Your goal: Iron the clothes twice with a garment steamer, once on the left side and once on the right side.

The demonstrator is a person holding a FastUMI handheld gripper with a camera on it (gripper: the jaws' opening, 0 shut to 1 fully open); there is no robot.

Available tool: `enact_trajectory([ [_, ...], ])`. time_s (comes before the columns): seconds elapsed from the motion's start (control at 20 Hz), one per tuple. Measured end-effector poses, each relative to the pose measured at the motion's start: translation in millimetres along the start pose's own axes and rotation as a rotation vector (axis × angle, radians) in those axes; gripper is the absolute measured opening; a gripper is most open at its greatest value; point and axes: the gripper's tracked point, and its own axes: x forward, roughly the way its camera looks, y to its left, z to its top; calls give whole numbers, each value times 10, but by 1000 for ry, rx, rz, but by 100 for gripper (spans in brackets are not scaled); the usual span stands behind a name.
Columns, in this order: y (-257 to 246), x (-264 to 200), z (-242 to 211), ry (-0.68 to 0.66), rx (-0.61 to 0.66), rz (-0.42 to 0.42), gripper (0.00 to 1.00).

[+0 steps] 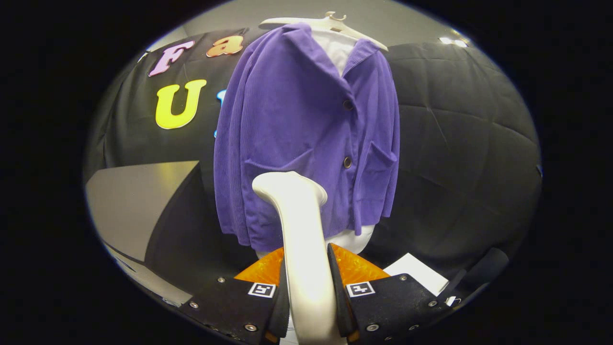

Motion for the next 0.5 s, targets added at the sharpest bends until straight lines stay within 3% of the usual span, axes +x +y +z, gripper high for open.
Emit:
enact_trajectory([
  [0.35,-657,-268,684,-113,107,33,39],
  [0.5,-967,-262,954,-149,104,-1,39],
])
